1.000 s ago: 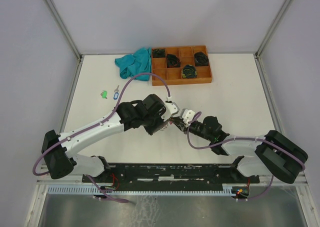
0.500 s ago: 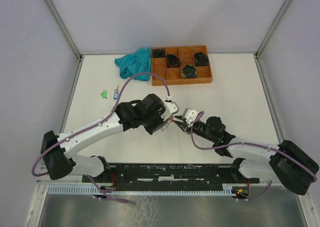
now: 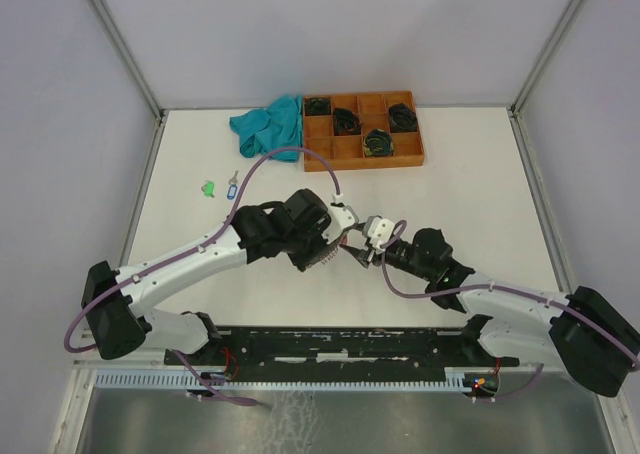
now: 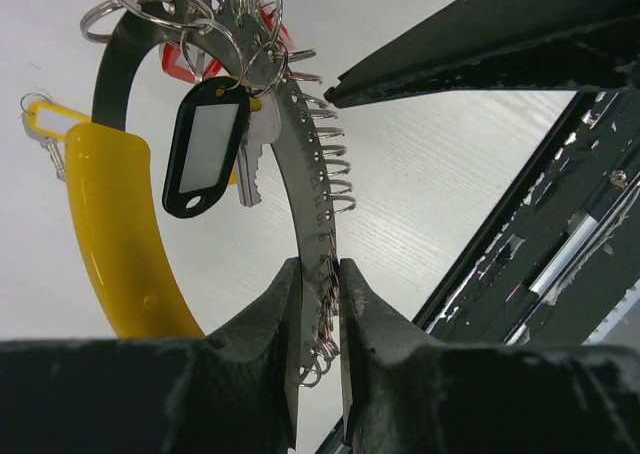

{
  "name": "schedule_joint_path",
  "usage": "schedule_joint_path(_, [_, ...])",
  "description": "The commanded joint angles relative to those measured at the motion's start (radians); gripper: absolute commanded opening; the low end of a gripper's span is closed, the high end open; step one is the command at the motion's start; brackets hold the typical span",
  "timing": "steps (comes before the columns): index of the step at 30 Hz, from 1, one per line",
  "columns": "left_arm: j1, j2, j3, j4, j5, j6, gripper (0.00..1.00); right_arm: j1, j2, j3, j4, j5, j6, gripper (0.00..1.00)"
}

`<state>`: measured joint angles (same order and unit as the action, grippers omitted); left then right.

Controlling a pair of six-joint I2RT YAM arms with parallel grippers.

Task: Put the keys on the keyring

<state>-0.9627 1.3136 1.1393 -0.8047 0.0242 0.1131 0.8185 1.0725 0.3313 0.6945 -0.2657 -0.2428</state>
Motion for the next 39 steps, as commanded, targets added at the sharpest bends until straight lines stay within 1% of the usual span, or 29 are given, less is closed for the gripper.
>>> schedule_joint_path(1, [-0.003, -0.034, -0.001, 0.062, 0.045, 0.036, 0.03, 0.006, 0.047, 0.045, 0.081, -0.026, -0.004, 0.58])
schedule_joint_path(4, [-0.003, -0.031, -0.006, 0.062, 0.051, 0.038, 0.03, 0.005, 0.055, 0.049, 0.091, 0.004, -0.001, 0.57])
schedule_joint_path(7, [-0.002, -0.039, -0.006, 0.062, 0.034, 0.038, 0.03, 0.005, 0.032, 0.029, 0.079, 0.075, 0.011, 0.55])
schedule_joint_path(12, [0.004, -0.050, -0.015, 0.071, 0.023, 0.034, 0.03, 0.005, -0.059, -0.006, -0.035, 0.099, 0.028, 0.51])
schedule_joint_path(15, [0.008, -0.048, -0.014, 0.071, 0.025, 0.033, 0.03, 0.005, -0.087, -0.024, -0.056, 0.101, 0.046, 0.47])
schedule_joint_path(18, [0.012, -0.053, -0.011, 0.076, 0.030, 0.031, 0.03, 0.005, -0.065, -0.024, -0.051, 0.070, 0.066, 0.42])
schedule_joint_path(25, [0.021, -0.068, -0.016, 0.087, 0.045, 0.027, 0.03, 0.006, 0.021, -0.020, 0.013, 0.024, 0.098, 0.35])
schedule_joint_path(30, [0.024, -0.068, -0.018, 0.088, 0.052, 0.028, 0.03, 0.005, 0.034, -0.016, 0.021, 0.020, 0.096, 0.33])
schedule_joint_path(39, [0.027, -0.068, -0.017, 0.093, 0.070, 0.026, 0.03, 0.005, 0.080, -0.014, 0.107, 0.007, 0.120, 0.33])
